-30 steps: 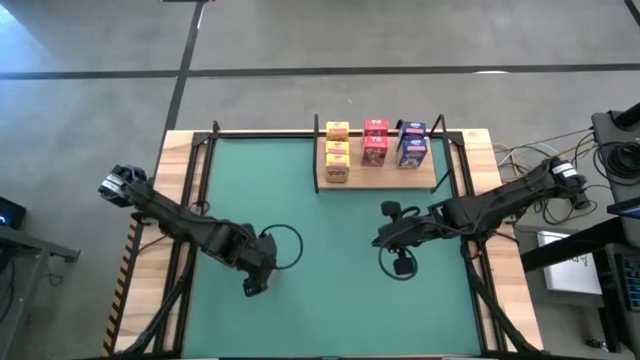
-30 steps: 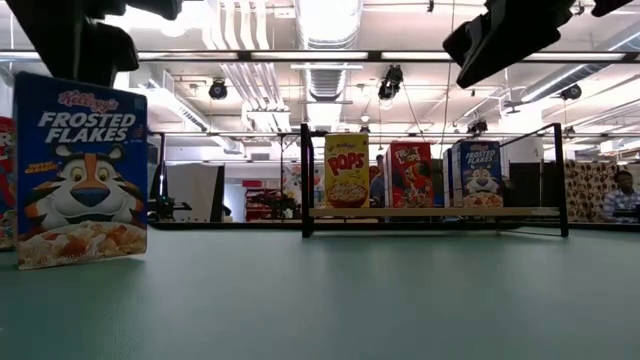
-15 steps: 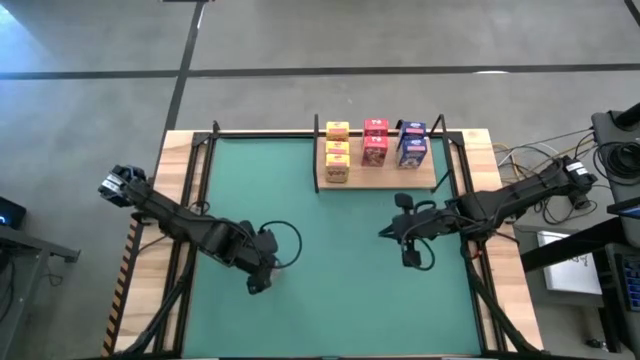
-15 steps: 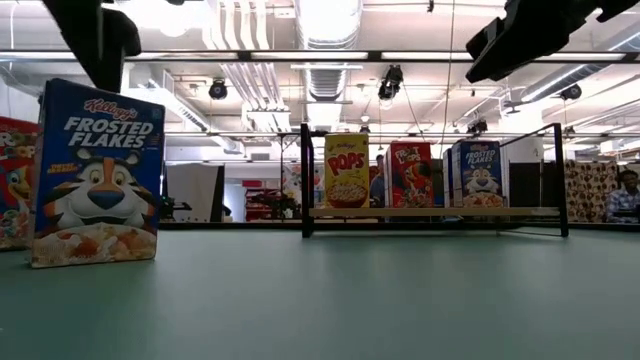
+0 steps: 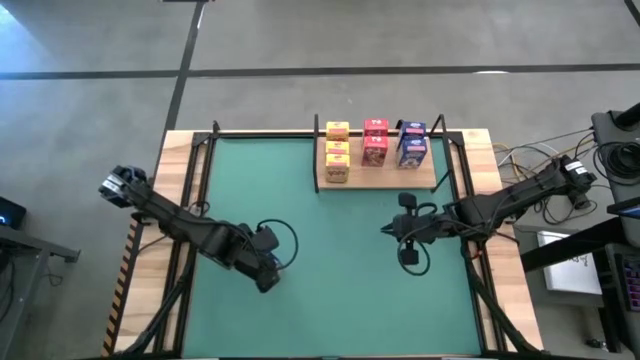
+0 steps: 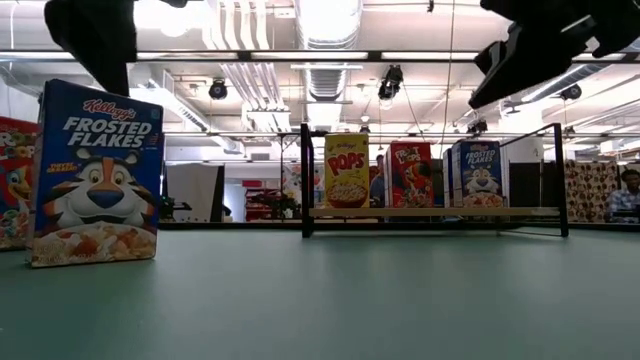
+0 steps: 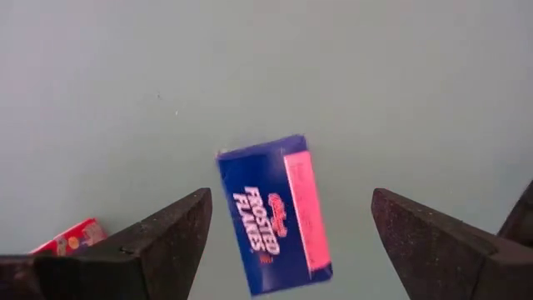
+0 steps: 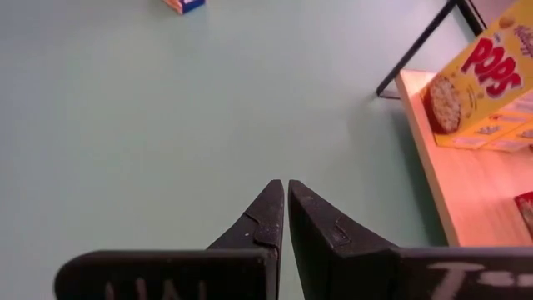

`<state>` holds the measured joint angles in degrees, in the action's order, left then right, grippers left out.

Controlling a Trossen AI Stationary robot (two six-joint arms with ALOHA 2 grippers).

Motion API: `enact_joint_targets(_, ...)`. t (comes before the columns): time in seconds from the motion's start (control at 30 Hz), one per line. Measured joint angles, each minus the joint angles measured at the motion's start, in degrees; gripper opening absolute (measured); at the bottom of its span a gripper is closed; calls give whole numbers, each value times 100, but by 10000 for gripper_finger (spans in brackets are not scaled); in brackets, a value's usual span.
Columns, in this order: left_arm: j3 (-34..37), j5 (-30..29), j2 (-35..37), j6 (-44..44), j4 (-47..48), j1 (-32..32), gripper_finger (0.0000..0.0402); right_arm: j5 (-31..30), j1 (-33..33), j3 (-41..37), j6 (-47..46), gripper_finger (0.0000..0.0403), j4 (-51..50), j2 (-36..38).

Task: Stack cereal on shelf
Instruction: Put the blue cereal box on the shelf aligned with the other blue cereal boxes

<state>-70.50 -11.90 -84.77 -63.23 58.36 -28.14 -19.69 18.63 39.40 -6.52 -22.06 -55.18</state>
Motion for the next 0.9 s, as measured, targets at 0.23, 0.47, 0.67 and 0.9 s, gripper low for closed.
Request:
enact_joint_targets(0.23,62,-2,-281,-176,13,0,313,6,0,-131,-275,12,-1,-1)
enact_joint_targets(0.47,15,86,-576,-194,85,-7,313,5,0,-131,-295,12,12,0)
enact_joint_targets(0.67,15,92,-690,-112,88,-20,301,5,0,-131,-295,12,28,0)
enact_joint_targets(0.9,15,92,-684,-27,95,-20,243,5,0,-169,-295,12,48,0)
